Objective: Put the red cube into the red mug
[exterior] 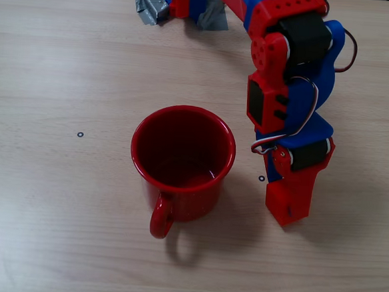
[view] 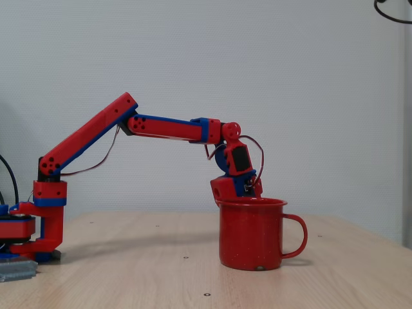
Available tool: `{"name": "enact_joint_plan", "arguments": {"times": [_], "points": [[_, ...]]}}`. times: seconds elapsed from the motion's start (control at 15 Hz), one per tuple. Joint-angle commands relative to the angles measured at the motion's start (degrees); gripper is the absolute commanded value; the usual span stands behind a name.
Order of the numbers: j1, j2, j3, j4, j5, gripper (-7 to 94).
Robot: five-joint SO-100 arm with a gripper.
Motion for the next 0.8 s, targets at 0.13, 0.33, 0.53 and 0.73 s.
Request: {"name": "enact_joint_plan", "arguments": {"times": [0.13,0.33,0.53,0.73], "points": [[0.79,8.88,0.79,1.14,1.23,0],[1.32,15.21,0.79,4.22,0.88,0],[0.62,25.58,4.83,7.29,-0.26,0],[-0.09,36.83,11.16,9.14,-1.41,0]]}}
